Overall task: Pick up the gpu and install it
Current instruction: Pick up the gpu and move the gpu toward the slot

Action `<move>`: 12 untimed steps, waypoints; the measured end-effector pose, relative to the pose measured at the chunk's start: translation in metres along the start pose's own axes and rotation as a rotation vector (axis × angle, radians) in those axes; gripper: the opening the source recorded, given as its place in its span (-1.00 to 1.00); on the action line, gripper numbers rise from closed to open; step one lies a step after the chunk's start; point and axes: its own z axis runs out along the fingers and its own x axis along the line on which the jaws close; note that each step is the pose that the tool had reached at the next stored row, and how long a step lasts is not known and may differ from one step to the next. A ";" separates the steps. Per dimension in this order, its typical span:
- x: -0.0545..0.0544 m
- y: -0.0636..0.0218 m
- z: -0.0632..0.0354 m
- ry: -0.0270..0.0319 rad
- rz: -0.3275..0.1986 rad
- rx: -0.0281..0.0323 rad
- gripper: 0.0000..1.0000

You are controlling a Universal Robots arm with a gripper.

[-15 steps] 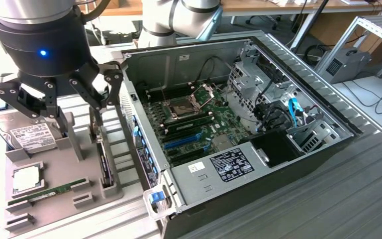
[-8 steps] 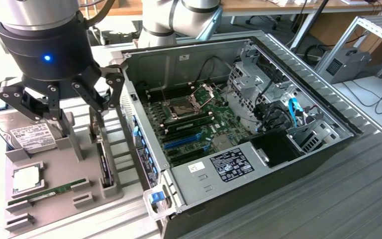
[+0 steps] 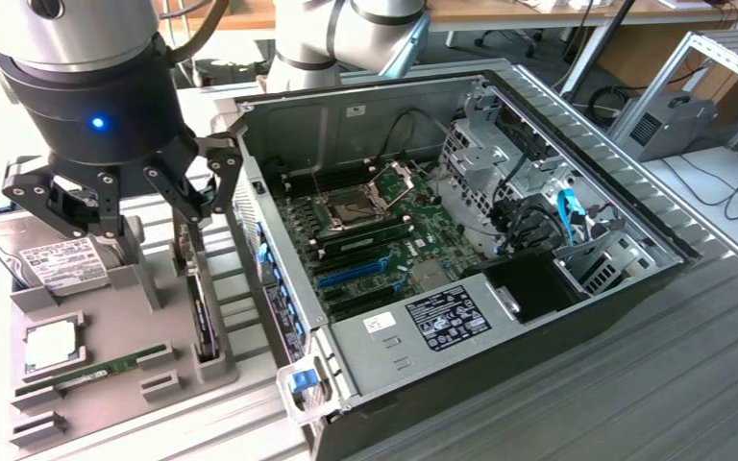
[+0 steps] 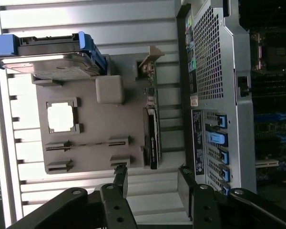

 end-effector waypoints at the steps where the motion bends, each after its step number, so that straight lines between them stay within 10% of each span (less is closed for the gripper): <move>1: 0.000 0.0000 0.0016 -0.0002 0.000 -0.0001 0.10; 12: -0.002 0.0004 0.0115 0.0005 0.000 -0.0001 0.10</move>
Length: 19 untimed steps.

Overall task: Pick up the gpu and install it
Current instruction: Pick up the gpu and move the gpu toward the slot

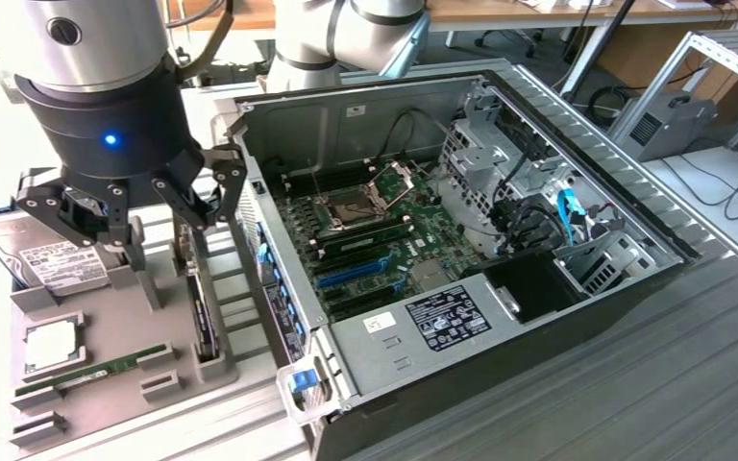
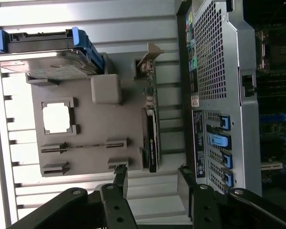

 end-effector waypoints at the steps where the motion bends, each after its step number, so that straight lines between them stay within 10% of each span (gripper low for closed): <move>1: 0.000 0.0001 0.0004 0.0001 0.000 0.0001 0.10; 19: -0.001 0.0072 0.0082 0.0001 0.000 0.0004 0.10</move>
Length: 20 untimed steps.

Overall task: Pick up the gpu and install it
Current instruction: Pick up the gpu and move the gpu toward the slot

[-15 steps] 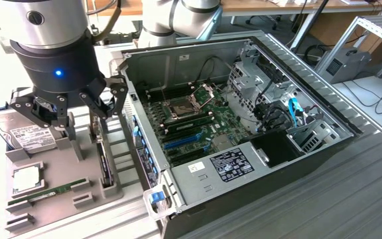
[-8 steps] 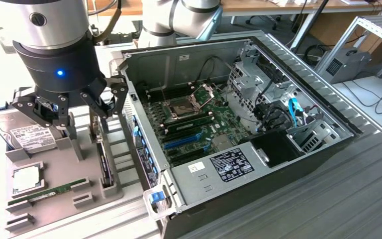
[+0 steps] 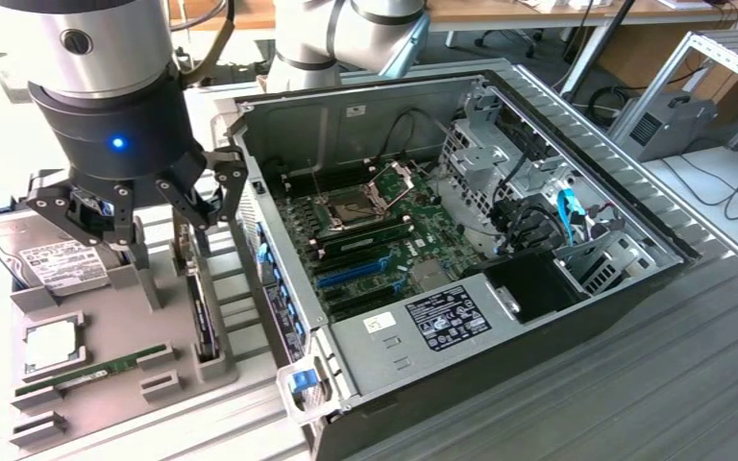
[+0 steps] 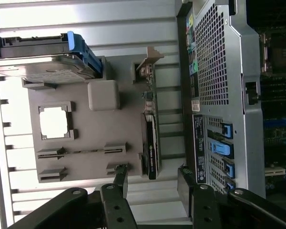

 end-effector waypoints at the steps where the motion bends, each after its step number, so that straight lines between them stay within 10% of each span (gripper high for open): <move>1: 0.000 0.0001 0.0004 -0.0001 0.000 0.0000 0.10; 20: -0.002 0.0011 0.0107 0.0000 0.000 -0.0001 0.10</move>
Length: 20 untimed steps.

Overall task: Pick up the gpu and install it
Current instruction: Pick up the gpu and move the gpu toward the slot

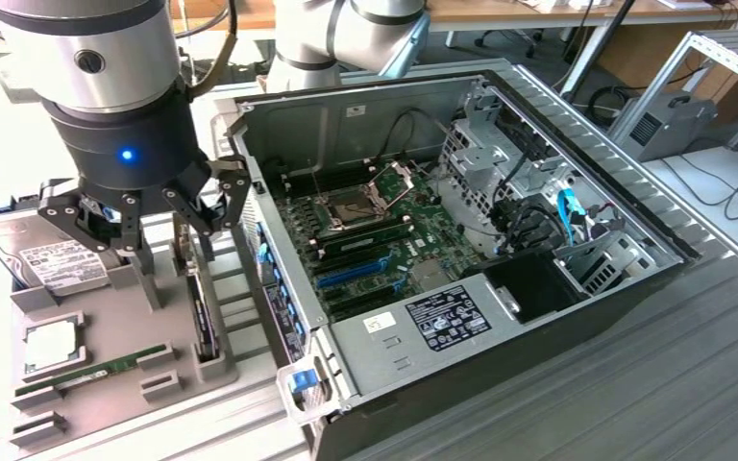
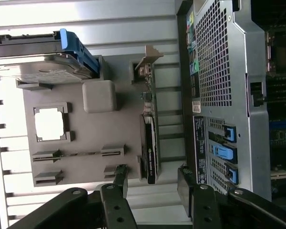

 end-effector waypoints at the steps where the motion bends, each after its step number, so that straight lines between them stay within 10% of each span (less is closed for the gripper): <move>1: 0.000 0.0001 0.0013 0.0000 0.000 0.0000 0.10; 20: 0.000 0.0092 0.0091 0.0001 -0.010 0.0015 0.10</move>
